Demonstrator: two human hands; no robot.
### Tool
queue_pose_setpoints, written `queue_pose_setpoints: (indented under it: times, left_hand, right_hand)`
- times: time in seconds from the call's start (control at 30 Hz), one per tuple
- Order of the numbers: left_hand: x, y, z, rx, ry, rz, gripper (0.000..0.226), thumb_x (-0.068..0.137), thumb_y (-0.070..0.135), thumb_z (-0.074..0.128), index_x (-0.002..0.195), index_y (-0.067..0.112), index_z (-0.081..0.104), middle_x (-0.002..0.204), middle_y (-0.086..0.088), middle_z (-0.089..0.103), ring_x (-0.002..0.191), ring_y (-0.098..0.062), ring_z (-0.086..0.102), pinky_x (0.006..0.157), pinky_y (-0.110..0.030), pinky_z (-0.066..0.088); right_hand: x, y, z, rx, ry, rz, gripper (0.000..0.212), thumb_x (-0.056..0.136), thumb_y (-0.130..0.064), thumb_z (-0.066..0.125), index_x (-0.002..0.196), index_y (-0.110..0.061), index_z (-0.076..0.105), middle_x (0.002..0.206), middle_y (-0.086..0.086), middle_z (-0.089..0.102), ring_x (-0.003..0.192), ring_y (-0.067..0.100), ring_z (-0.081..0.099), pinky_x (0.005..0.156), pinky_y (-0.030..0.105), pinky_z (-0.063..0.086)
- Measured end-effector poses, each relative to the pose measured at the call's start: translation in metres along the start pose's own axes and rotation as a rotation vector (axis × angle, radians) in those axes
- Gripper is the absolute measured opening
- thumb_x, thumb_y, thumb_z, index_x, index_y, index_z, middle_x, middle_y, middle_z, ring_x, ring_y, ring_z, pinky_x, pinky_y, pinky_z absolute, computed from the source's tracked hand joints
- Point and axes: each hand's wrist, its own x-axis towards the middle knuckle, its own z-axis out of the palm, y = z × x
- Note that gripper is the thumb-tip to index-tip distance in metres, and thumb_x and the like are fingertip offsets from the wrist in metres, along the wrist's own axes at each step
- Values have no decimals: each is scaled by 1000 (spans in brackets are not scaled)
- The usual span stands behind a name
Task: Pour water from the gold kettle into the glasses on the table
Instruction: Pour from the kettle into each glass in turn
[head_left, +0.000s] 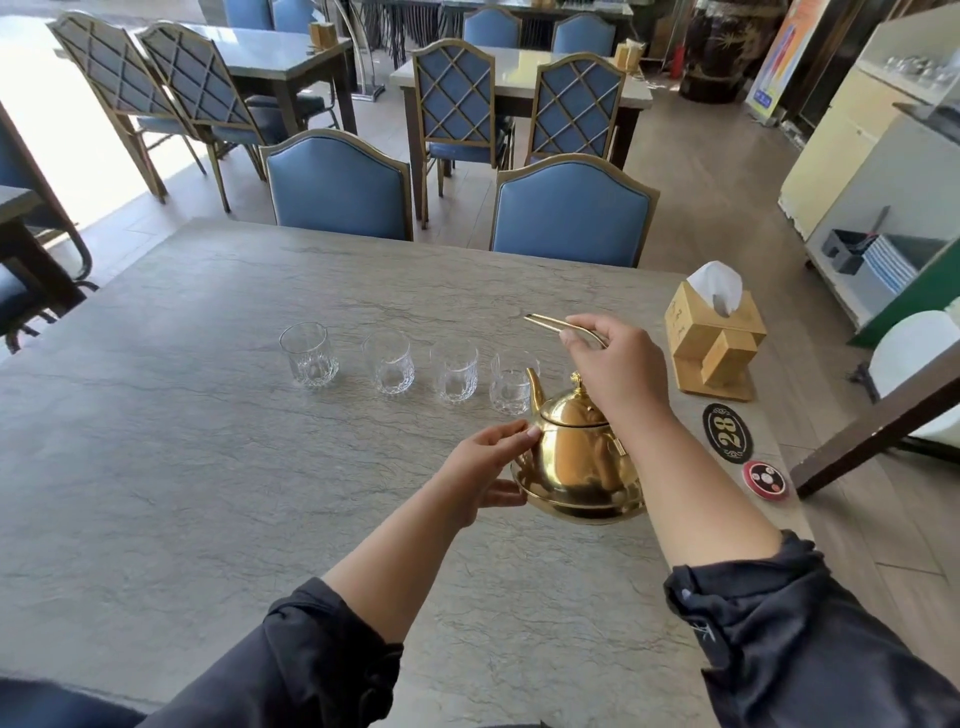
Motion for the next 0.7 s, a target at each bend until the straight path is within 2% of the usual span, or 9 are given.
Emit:
queue_pose_setpoints:
  times: [0.1,0.2,0.33,0.47,0.6,0.7]
  left_hand:
    - [0,2,-8,-11,3,17,65,81,44,75,140,25,55,136,-5,60,97,-36,72,79,-40,62]
    - [-4,4,-17,-29,24,37,68,78,44,78,139,25,56,135,-1,62,96,-34,72,79,-41,62]
    - [-9,12,-35,-9,49,67,66,76,47,79,135,26,60,128,2,66,95,-32,73,79,-39,63]
    - [-13,20,-55,38,46,64,63,76,51,77,132,28,62,127,1,66,97,-33,72,81,-39,62]
    - [-16,25,-69,22,44,46,61,77,52,75,132,27,63,132,-4,63,97,-36,72,78,-40,63]
    - [-18,27,-74,-2,45,37,50,81,51,72,125,28,65,130,-3,61,94,-35,72,79,-40,62]
  right_hand:
    - [-7,-7,0,43,23,20,29,93,-32,62,120,-24,68,102,-8,69,85,17,65,66,24,49]
    - [-11,-19,3,54,39,31,29,92,-33,61,119,-25,69,90,-14,61,91,22,67,69,28,53]
    - [-9,-37,13,79,59,12,28,92,-33,62,118,-26,69,96,-11,67,84,16,65,71,30,54]
    - [-3,-50,28,73,63,-2,29,92,-34,62,118,-25,70,111,-7,70,79,4,55,64,20,48]
    - [7,-63,42,14,27,-14,29,91,-36,63,117,-24,70,111,-5,70,70,3,53,60,19,44]
    - [17,-72,52,-31,-22,-20,30,90,-37,63,117,-25,70,108,-1,72,66,10,57,63,25,49]
